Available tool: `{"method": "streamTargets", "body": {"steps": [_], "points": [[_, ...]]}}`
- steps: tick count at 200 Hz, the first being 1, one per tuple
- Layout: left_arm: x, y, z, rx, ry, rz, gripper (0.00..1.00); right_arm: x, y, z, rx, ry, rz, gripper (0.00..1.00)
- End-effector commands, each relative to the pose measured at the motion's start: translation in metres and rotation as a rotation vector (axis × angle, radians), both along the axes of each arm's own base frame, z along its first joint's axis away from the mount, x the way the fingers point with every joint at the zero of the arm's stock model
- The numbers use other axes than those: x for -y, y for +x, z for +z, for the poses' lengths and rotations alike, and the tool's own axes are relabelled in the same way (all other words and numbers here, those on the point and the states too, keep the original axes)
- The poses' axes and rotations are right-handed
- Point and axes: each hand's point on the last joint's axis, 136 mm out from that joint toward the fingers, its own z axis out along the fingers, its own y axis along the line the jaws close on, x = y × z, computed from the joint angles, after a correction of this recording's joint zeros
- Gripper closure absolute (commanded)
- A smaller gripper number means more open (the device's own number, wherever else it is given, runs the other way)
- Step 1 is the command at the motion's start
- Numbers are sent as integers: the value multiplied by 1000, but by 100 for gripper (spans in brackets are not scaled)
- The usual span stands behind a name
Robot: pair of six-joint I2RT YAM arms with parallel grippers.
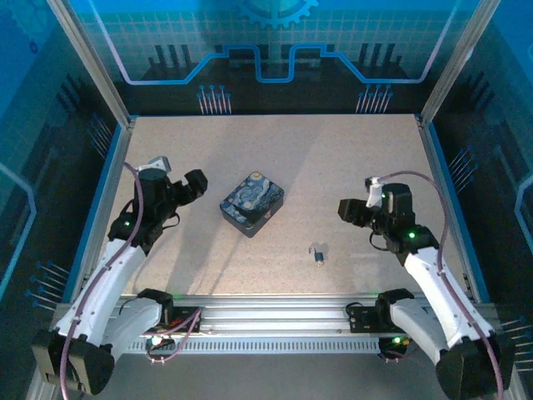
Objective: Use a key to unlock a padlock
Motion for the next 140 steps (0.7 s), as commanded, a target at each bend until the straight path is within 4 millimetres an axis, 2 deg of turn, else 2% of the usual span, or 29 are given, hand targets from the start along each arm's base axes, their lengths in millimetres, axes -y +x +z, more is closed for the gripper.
{"method": "streamTargets", "body": {"steps": [1,27,49,82,104,131,140], "points": [[-24,-3,-8,21,66,91,1,23,2,-2,60,-8,-95,31],[-41,-7,-20,30,82,175,1,41,6,1,142,-34,-154,17],[-50,-6,-29,43,92,223,1,50,13,2,228,-96,-173,0],[-66,-6,-44,74,158,290,1,64,21,-5,309,-236,-191,0],[-74,-6,-57,84,230,307,1,72,27,-22,300,-335,-189,0],[-72,-3,-74,27,315,246,1,76,36,-42,286,-358,-199,0],[-69,-1,-79,6,337,216,1,77,41,-41,319,-352,-211,0]]}}
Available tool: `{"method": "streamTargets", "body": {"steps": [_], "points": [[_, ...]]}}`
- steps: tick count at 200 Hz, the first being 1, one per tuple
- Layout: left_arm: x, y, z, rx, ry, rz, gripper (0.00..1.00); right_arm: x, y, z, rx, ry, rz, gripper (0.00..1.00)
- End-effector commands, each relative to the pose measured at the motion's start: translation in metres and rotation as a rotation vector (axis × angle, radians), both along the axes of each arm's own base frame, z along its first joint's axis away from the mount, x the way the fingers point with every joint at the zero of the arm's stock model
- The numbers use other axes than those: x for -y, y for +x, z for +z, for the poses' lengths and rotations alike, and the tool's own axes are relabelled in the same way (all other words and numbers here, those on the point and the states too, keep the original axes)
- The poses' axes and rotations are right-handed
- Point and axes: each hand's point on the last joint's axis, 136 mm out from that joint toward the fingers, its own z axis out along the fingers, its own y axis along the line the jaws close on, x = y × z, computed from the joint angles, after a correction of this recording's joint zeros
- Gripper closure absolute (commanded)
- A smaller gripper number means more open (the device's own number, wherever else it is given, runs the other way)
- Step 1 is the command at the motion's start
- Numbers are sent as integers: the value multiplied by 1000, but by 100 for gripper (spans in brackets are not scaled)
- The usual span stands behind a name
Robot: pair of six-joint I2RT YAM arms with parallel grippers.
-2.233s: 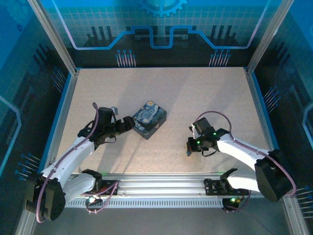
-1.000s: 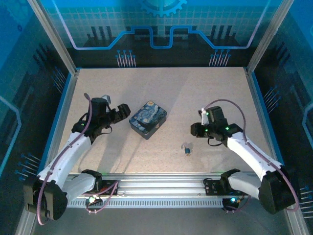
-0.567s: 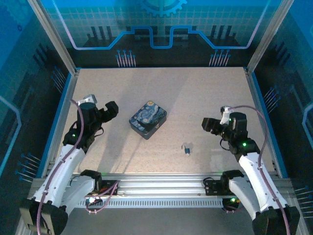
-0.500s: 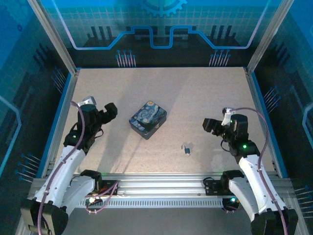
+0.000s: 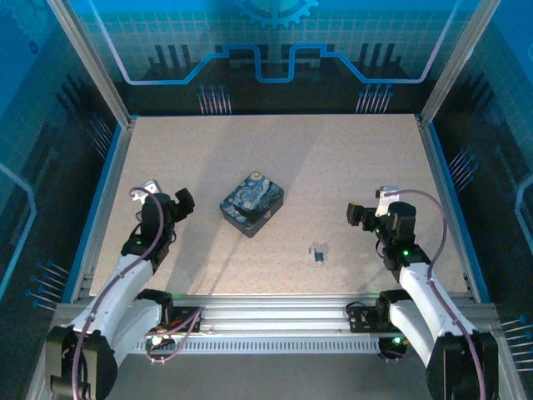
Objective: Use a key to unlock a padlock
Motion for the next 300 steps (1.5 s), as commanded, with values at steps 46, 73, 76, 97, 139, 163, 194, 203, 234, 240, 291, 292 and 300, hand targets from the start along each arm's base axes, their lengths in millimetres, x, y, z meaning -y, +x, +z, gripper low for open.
{"method": "streamTargets", "body": {"steps": [46,73,76,97,139,163,194,203,234,240,291,292,300], "points": [[2,22,-7,-13,167,-108,1,4,41,1,135,-56,14,0],[7,27,-22,-25,183,-151,1,-6,58,3,166,-36,73,0],[8,28,-24,-22,182,-158,1,-8,59,3,158,-40,81,0],[14,30,-34,-12,179,-194,1,-13,64,3,166,-81,132,0],[24,41,-35,41,193,-254,1,-8,68,-6,233,-113,116,0],[25,49,-28,93,231,-268,1,-10,77,-19,224,-111,134,0],[30,56,-25,132,277,-308,1,-12,88,-27,133,-104,151,0],[32,59,-24,146,282,-318,1,-11,92,-29,98,-105,141,0],[42,69,-23,178,291,-377,1,-11,93,-28,107,-117,137,0],[43,70,-23,173,293,-386,1,-11,93,-28,103,-116,137,0],[46,70,-34,255,351,-407,1,-11,93,-28,105,-116,136,0],[46,71,-35,258,351,-406,1,-11,93,-28,104,-116,136,0],[47,71,-42,265,355,-411,1,-11,93,-29,103,-116,135,0]]}}
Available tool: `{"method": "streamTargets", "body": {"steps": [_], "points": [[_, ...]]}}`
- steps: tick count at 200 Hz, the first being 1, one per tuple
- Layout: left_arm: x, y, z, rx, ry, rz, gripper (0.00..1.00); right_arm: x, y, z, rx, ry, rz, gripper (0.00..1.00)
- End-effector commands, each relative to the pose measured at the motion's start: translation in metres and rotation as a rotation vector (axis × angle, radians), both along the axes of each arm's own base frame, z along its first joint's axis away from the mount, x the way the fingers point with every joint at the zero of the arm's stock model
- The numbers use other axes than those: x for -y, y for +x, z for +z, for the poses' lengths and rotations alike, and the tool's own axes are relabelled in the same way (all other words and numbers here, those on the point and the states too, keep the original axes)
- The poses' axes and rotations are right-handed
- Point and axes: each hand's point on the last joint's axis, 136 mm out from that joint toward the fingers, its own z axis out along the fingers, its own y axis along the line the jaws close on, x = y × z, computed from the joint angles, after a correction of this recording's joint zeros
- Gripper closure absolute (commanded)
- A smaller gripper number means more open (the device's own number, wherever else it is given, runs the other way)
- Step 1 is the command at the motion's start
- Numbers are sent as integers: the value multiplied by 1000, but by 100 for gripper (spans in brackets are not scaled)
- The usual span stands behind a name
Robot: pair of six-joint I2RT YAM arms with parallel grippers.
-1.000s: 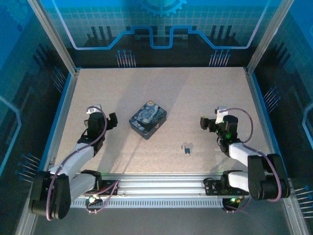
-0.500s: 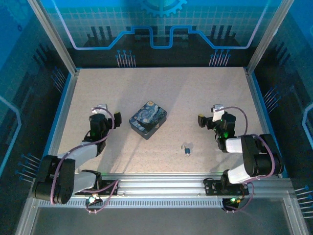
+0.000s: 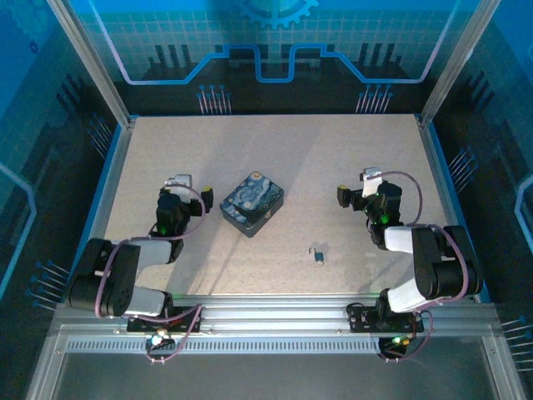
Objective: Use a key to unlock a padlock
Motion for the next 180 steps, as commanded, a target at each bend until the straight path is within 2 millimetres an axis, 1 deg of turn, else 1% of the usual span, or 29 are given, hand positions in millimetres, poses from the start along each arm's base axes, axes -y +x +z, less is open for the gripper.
{"method": "streamTargets", "body": {"steps": [1,10,20,31,47,64,81,91,180], "points": [[1,1,-3,90,29,-28,1,4,2,-1,-4,-15,-12,0],[3,1,0,120,43,-33,1,4,2,-1,-4,-15,-12,0],[3,-2,-3,96,30,-34,1,3,2,-1,-4,-16,-11,0],[7,2,-2,97,41,-62,1,4,2,-1,-4,-16,-11,0],[3,6,-5,63,29,-41,1,4,2,-2,-6,-17,-12,0],[-5,16,-7,19,13,-1,1,4,2,-2,-6,-16,-12,0],[-22,25,-12,-44,-50,55,1,4,2,-2,-7,-18,-14,0],[-26,24,-13,-43,-75,53,1,4,3,-2,-7,-18,-16,0],[-26,23,-12,-42,-74,54,1,0,4,-2,-10,-61,-28,0]]}}
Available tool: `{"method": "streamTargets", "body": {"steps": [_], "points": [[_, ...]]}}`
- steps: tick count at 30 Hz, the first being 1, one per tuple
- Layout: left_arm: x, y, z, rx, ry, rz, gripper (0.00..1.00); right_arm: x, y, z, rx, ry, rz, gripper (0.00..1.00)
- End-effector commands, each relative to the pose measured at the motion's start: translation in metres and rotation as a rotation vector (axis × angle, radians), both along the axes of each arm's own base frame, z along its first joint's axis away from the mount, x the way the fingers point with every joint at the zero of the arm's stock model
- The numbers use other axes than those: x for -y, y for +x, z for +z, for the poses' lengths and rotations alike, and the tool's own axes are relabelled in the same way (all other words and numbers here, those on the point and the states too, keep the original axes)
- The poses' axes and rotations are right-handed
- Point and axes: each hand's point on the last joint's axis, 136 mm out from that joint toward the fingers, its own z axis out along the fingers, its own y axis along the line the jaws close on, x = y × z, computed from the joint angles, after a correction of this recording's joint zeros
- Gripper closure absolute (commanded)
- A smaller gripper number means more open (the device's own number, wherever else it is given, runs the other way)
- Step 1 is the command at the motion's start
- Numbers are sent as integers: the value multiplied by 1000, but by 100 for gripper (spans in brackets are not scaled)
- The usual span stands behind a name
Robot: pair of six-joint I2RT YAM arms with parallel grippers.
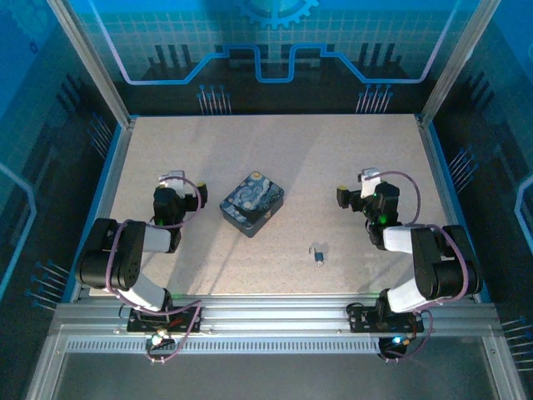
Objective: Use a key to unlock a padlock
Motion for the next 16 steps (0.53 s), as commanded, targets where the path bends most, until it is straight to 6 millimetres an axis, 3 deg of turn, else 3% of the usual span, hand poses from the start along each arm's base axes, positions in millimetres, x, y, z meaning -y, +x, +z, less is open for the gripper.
{"method": "streamTargets", "body": {"steps": [1,16], "points": [[2,2,7,16,-20,-14,1,-1,5,2,8,-26,-5,0],[4,2,6,13,-17,-22,1,0,5,2,6,-23,-5,0]]}}
